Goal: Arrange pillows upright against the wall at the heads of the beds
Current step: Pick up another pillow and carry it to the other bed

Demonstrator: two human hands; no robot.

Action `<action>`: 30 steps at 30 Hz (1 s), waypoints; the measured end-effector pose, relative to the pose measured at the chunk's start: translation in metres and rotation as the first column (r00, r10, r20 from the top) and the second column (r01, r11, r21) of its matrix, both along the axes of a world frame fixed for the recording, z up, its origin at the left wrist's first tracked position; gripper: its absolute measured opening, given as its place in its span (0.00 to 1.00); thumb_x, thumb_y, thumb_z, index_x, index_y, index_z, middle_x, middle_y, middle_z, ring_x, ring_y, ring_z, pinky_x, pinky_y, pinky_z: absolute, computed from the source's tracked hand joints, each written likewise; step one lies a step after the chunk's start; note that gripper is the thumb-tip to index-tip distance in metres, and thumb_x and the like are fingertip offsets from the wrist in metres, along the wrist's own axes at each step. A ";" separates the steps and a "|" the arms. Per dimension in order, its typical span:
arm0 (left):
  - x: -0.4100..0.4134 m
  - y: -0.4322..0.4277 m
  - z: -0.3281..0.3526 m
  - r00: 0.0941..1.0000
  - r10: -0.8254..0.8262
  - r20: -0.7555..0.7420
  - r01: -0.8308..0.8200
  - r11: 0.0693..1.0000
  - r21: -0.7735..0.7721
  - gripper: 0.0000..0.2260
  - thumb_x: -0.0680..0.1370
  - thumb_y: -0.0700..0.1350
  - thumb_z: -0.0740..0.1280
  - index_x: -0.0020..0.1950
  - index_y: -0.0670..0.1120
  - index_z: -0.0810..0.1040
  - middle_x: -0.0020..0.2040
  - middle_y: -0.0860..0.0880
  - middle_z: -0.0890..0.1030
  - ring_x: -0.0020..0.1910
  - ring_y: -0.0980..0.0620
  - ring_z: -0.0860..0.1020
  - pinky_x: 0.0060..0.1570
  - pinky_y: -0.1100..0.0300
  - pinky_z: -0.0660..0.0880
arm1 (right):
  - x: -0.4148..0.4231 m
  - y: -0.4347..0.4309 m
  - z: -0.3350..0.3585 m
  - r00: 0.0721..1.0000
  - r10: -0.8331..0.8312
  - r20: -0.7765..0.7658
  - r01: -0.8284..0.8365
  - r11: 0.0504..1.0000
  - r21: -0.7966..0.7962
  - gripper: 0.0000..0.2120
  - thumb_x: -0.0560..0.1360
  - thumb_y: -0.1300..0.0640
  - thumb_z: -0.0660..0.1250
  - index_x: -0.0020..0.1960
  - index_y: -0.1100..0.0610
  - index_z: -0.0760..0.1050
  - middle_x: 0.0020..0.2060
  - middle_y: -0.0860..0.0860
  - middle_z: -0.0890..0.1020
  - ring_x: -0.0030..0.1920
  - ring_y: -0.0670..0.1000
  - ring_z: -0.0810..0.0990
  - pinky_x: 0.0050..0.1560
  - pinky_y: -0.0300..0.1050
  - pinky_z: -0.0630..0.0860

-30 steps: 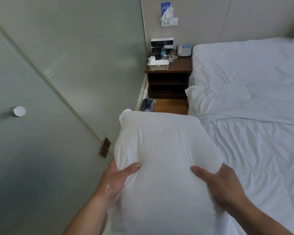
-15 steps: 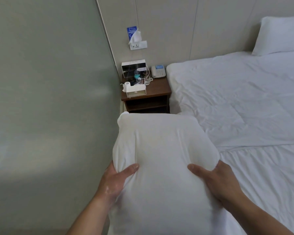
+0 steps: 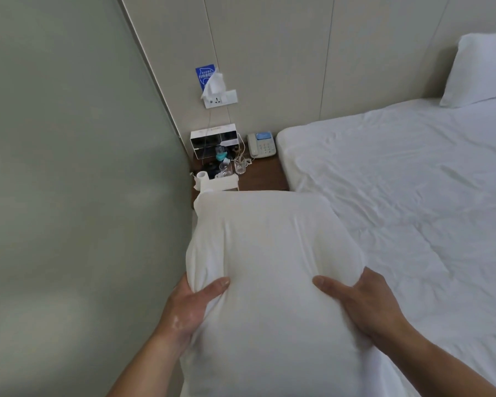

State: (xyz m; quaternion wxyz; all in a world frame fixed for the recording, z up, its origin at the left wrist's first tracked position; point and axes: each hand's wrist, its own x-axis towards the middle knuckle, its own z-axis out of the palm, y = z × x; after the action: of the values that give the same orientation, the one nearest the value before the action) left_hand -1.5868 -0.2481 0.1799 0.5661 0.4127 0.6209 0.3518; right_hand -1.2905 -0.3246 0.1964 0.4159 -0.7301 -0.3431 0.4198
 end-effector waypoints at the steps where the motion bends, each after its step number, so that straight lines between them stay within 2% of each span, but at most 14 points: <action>1: 0.007 0.017 0.001 1.000 0.000 -0.004 0.000 1.000 0.003 0.35 0.55 0.58 0.83 0.61 0.53 0.85 0.54 0.51 0.90 0.54 0.46 0.88 0.63 0.41 0.80 | 0.007 0.016 0.000 1.000 0.002 0.004 -0.002 1.000 -0.007 0.17 0.66 0.48 0.82 0.51 0.49 0.82 0.39 0.42 0.85 0.41 0.43 0.83 0.37 0.38 0.75; 6: 0.033 0.092 0.003 1.000 -0.008 0.004 0.008 1.000 -0.021 0.42 0.47 0.62 0.86 0.60 0.52 0.85 0.53 0.51 0.90 0.53 0.47 0.88 0.59 0.45 0.82 | 0.028 0.085 0.000 1.000 -0.018 -0.009 0.017 1.000 -0.010 0.18 0.67 0.48 0.81 0.53 0.49 0.81 0.40 0.41 0.85 0.41 0.42 0.83 0.37 0.38 0.74; 7: 0.038 0.110 0.002 1.000 -0.017 0.007 0.017 0.999 -0.027 0.39 0.50 0.61 0.87 0.59 0.52 0.85 0.52 0.51 0.90 0.53 0.47 0.88 0.57 0.47 0.82 | 0.032 0.100 -0.002 0.999 -0.033 -0.008 0.032 0.999 -0.018 0.18 0.66 0.47 0.81 0.53 0.50 0.81 0.40 0.42 0.86 0.41 0.44 0.84 0.37 0.39 0.75; 10: 0.052 0.163 0.000 0.999 -0.052 0.017 0.052 0.998 -0.034 0.21 0.64 0.47 0.85 0.54 0.53 0.85 0.47 0.55 0.91 0.50 0.49 0.88 0.49 0.53 0.82 | 0.040 0.145 -0.009 0.996 -0.084 -0.006 0.084 0.996 -0.040 0.19 0.65 0.47 0.82 0.52 0.51 0.83 0.40 0.45 0.88 0.42 0.47 0.86 0.39 0.43 0.77; 12: 0.059 0.203 -0.003 0.996 -0.084 0.025 0.085 0.996 -0.040 0.17 0.67 0.44 0.84 0.53 0.54 0.85 0.45 0.56 0.90 0.50 0.49 0.88 0.50 0.53 0.82 | 0.045 0.178 -0.011 0.993 -0.121 0.001 0.121 0.992 -0.040 0.19 0.65 0.47 0.82 0.52 0.51 0.83 0.40 0.45 0.88 0.42 0.48 0.87 0.39 0.44 0.78; 14: 0.065 0.245 -0.003 0.991 -0.131 0.037 0.132 0.991 -0.034 0.20 0.65 0.48 0.84 0.55 0.54 0.84 0.47 0.55 0.91 0.51 0.48 0.88 0.54 0.49 0.82 | 0.046 0.210 -0.014 0.986 -0.165 0.019 0.165 0.986 -0.035 0.19 0.64 0.46 0.83 0.51 0.51 0.84 0.39 0.45 0.89 0.41 0.48 0.87 0.41 0.46 0.80; 16: 0.069 0.289 0.001 0.977 -0.207 0.042 0.208 0.978 -0.021 0.29 0.59 0.54 0.84 0.59 0.55 0.84 0.52 0.53 0.90 0.54 0.47 0.88 0.59 0.45 0.82 | 0.048 0.241 -0.015 0.977 -0.212 0.028 0.213 0.976 -0.038 0.18 0.63 0.45 0.83 0.49 0.51 0.84 0.37 0.43 0.89 0.41 0.49 0.87 0.45 0.50 0.82; 18: 0.072 0.330 0.005 0.967 -0.254 0.027 0.254 0.967 -0.006 0.31 0.58 0.54 0.84 0.60 0.55 0.83 0.53 0.54 0.90 0.55 0.46 0.87 0.60 0.44 0.81 | 0.048 0.270 -0.013 0.971 -0.236 0.046 0.238 0.971 -0.035 0.20 0.62 0.43 0.82 0.49 0.50 0.84 0.38 0.43 0.89 0.41 0.49 0.88 0.48 0.53 0.83; 21: 0.080 0.383 0.004 0.952 -0.305 0.001 0.305 0.952 0.014 0.21 0.67 0.48 0.84 0.57 0.56 0.83 0.49 0.59 0.89 0.54 0.48 0.86 0.58 0.47 0.81 | 0.048 0.308 -0.011 0.959 -0.279 0.049 0.280 0.960 -0.023 0.19 0.64 0.45 0.82 0.51 0.50 0.84 0.38 0.42 0.88 0.41 0.47 0.87 0.43 0.48 0.81; 23: 0.090 0.410 0.003 0.941 -0.339 -0.006 0.339 0.941 0.010 0.17 0.70 0.45 0.81 0.54 0.58 0.82 0.45 0.64 0.89 0.52 0.51 0.85 0.50 0.53 0.81 | 0.052 0.328 -0.008 0.949 -0.314 0.031 0.314 0.949 -0.006 0.17 0.65 0.47 0.82 0.51 0.49 0.83 0.37 0.40 0.88 0.41 0.44 0.86 0.39 0.44 0.78; 25: 0.105 0.434 0.007 0.928 -0.373 0.002 0.373 0.928 -0.003 0.15 0.72 0.44 0.80 0.53 0.59 0.80 0.42 0.66 0.88 0.51 0.52 0.85 0.45 0.57 0.78 | 0.060 0.345 -0.005 0.939 -0.344 0.014 0.344 0.939 0.009 0.15 0.65 0.48 0.82 0.49 0.47 0.82 0.36 0.37 0.87 0.38 0.40 0.85 0.37 0.41 0.76; 27: 0.122 0.458 0.009 0.913 -0.408 0.011 0.408 0.913 -0.016 0.15 0.73 0.44 0.79 0.52 0.59 0.80 0.40 0.66 0.88 0.50 0.52 0.84 0.43 0.58 0.78 | 0.070 0.360 -0.004 0.929 -0.370 -0.002 0.370 0.929 0.008 0.13 0.66 0.50 0.82 0.45 0.45 0.80 0.33 0.32 0.85 0.34 0.36 0.84 0.37 0.39 0.75; 30: 0.157 0.494 0.008 0.885 -0.466 0.013 0.466 0.884 -0.021 0.15 0.73 0.43 0.79 0.50 0.60 0.78 0.37 0.68 0.86 0.48 0.53 0.83 0.42 0.58 0.77 | 0.092 0.380 -0.011 0.903 -0.429 -0.023 0.429 0.903 0.011 0.12 0.66 0.50 0.82 0.45 0.45 0.81 0.35 0.33 0.86 0.35 0.37 0.84 0.38 0.41 0.76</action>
State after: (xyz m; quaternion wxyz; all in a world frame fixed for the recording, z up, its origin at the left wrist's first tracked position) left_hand -1.4295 0.2455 0.1883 0.6411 0.5416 0.5056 0.1999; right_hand -1.1981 0.0558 0.1852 0.5071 -0.7802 -0.1734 0.3227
